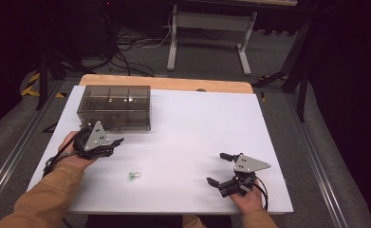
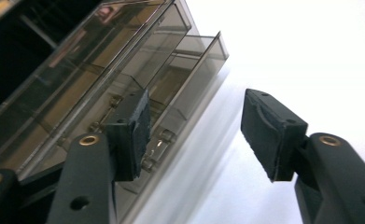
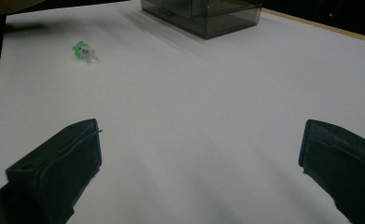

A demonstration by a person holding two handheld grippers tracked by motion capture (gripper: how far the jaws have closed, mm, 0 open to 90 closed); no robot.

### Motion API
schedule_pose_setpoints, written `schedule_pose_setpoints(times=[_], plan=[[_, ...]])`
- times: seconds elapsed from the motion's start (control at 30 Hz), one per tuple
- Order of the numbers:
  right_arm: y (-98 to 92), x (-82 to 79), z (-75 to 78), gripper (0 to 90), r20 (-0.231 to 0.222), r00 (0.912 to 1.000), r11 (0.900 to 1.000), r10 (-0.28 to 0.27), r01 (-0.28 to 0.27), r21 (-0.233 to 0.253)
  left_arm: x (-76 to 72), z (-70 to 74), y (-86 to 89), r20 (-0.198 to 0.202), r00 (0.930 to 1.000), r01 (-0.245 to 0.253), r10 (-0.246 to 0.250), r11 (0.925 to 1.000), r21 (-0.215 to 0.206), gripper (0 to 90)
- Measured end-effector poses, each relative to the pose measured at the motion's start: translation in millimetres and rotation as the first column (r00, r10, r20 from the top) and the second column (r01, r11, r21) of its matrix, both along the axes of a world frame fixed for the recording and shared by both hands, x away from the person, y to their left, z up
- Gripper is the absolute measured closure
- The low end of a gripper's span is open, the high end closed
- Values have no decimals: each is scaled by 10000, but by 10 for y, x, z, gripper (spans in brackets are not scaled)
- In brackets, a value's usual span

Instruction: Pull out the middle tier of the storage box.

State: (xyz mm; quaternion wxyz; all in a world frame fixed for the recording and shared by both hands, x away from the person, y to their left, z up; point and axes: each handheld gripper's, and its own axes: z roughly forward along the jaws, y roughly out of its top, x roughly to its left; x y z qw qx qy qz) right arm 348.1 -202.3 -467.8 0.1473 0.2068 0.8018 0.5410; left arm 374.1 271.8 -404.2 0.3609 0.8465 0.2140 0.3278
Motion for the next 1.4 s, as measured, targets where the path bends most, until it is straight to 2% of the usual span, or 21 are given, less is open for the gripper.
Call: schedule_pose_setpoints(times=[0.07,0.1,0.17,0.27,0.3,0.43,0.57,0.67,0.8,0.87,0.9,1.0,1.03,1.07,1.1,1.17,1.23,1.27,1.3,1.37,1.4], plan=[[0,1,0,0,-9,10000,10000,-1,1,-3,19,34,54,-401,9992,68,-94,9979,-644,406],[0,1,0,0,-9,10000,10000,-1,1,-3,19,34,54,-401,9992,68,-94,9979,-644,399],[2,1,-1,0,-7,10000,10000,-8,8,-20,35,55,92,-661,9976,126,-198,9941,-1074,384],[2,1,-1,0,-14,10000,10000,-16,16,-20,66,89,155,-1060,9934,231,-436,9821,-1869,363],[2,1,-1,0,-18,10000,10000,-23,23,-21,66,89,155,-1060,9934,231,-436,9821,-1869,363],[0,2,-1,0,-21,10000,10000,-13,13,4,98,102,204,-1443,9868,368,-730,9702,-2396,365],[-2,1,0,0,-24,10000,10000,-10,10,5,128,112,246,-1780,9778,549,-1107,9548,-2922,355],[-2,2,0,0,-23,10000,10000,-9,9,3,149,119,274,-2003,9698,658,-1391,9401,-3346,342],[-1,1,0,0,-26,10000,10000,3,-3,11,196,121,329,-2383,9527,769,-1886,9084,-4111,298],[-1,1,0,0,-25,10000,10000,5,-5,9,202,122,336,-2388,9516,793,-1937,9049,-4183,292],[-1,1,0,0,-25,10000,10000,5,-5,9,204,123,342,-2423,9494,796,-1998,8995,-4297,292],[-1,1,0,0,-21,10000,10000,13,-12,7,225,124,363,-2435,9429,835,-2272,8691,-4876,239],[0,1,0,0,-18,10000,10000,13,-13,7,231,121,361,-2468,9432,729,-2226,8630,-4998,207],[-1,1,0,0,-9,10000,10000,7,-7,7,240,116,357,-2536,9419,629,-2201,8575,-5106,176],[-1,1,0,0,-9,10000,10000,7,-7,7,240,116,357,-2536,9419,629,-2201,8575,-5106,158],[-7,1,3,0,-10,10000,10000,-10,10,19,272,103,365,-2759,9321,553,-2345,8453,-5314,146],[-6,0,3,0,4,10000,10000,-5,5,27,286,100,374,-2787,9309,527,-2359,8420,-5369,120],[-7,-1,3,0,12,10000,10000,0,0,38,299,95,383,-2923,9242,442,-2457,8291,-5573,120],[-6,0,3,0,8,10000,10000,4,-4,32,306,93,389,-2968,9229,354,-2453,8216,-5690,80],[-7,-1,4,0,17,10000,10000,-7,7,23,315,98,398,-2960,9242,331,-2414,8227,-5676,66],[-8,-2,4,0,28,10000,10000,-10,10,23,324,107,404,-2925,9250,442,-2425,8333,-5510,61]])
